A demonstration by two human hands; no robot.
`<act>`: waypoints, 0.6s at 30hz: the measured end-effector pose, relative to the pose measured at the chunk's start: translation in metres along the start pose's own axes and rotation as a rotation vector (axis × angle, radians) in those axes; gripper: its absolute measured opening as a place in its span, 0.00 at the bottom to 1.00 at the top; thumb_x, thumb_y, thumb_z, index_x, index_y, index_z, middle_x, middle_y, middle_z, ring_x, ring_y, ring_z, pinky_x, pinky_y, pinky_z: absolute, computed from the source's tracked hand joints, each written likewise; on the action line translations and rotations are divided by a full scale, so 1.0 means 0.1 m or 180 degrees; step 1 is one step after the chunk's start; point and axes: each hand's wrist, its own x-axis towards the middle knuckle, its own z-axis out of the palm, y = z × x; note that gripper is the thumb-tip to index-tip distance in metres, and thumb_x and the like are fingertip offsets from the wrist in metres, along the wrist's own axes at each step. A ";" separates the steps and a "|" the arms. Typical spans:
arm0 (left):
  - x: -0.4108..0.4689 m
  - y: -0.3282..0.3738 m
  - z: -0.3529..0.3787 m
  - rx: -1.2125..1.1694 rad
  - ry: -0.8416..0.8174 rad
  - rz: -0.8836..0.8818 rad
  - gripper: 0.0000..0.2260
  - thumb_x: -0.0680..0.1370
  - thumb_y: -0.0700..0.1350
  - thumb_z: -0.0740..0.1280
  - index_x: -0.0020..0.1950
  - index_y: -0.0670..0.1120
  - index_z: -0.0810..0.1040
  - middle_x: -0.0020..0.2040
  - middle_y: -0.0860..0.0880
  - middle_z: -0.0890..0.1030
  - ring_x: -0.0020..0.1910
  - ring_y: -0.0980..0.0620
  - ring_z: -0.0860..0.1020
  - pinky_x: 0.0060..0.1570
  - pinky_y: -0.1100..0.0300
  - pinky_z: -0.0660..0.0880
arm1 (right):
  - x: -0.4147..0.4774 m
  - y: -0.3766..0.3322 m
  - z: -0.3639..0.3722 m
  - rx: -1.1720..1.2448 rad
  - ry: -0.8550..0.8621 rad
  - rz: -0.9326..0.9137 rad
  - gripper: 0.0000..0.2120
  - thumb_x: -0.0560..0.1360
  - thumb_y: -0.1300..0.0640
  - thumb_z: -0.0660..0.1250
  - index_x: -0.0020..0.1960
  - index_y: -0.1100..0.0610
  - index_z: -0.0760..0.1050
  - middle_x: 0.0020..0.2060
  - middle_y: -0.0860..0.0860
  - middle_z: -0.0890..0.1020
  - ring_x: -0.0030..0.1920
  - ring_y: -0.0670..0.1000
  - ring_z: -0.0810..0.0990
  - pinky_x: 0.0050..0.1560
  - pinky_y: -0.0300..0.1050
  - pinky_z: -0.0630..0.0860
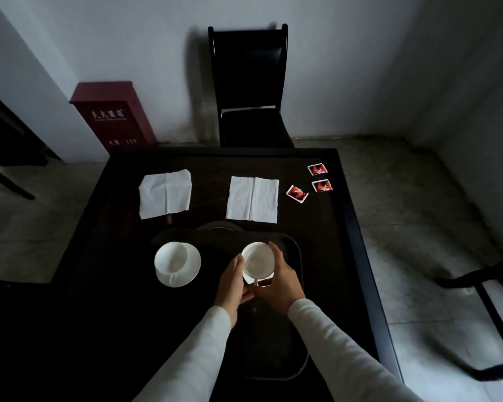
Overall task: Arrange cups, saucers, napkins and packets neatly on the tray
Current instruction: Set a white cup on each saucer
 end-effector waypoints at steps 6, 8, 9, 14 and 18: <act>0.24 -0.07 0.13 -0.0026 0.0087 -0.0167 0.17 0.84 0.59 0.57 0.70 0.58 0.73 0.61 0.53 0.79 0.57 0.45 0.83 0.57 0.48 0.79 | 0.17 0.19 -0.04 0.0033 -0.0169 0.0062 0.49 0.68 0.56 0.79 0.80 0.48 0.53 0.69 0.53 0.76 0.45 0.46 0.84 0.55 0.38 0.77; 0.30 -0.11 0.15 -0.0032 0.0107 -0.0214 0.17 0.84 0.59 0.57 0.70 0.58 0.74 0.58 0.55 0.80 0.57 0.46 0.83 0.58 0.48 0.79 | 0.21 0.23 -0.02 0.0051 -0.0231 0.0093 0.49 0.68 0.56 0.78 0.80 0.48 0.53 0.69 0.53 0.76 0.44 0.48 0.86 0.56 0.42 0.79; 0.32 -0.12 0.15 -0.0029 0.0114 -0.0230 0.17 0.83 0.59 0.57 0.69 0.58 0.74 0.58 0.54 0.80 0.57 0.46 0.83 0.58 0.48 0.79 | 0.23 0.25 -0.02 0.0063 -0.0252 0.0104 0.49 0.68 0.56 0.78 0.80 0.48 0.53 0.69 0.53 0.76 0.44 0.48 0.87 0.56 0.43 0.80; 0.39 -0.17 0.16 -0.0028 0.0089 -0.0263 0.15 0.83 0.60 0.59 0.68 0.61 0.76 0.60 0.53 0.82 0.55 0.46 0.84 0.57 0.49 0.81 | 0.27 0.33 0.00 0.0127 -0.0274 0.0138 0.48 0.68 0.58 0.77 0.80 0.47 0.53 0.69 0.52 0.75 0.43 0.47 0.86 0.55 0.46 0.82; 0.44 -0.18 0.18 -0.0047 0.0071 -0.0293 0.16 0.82 0.60 0.59 0.68 0.60 0.76 0.59 0.53 0.82 0.56 0.46 0.84 0.55 0.50 0.81 | 0.30 0.38 0.00 0.0190 -0.0230 0.0159 0.47 0.68 0.59 0.76 0.79 0.46 0.54 0.69 0.52 0.75 0.42 0.44 0.84 0.48 0.34 0.81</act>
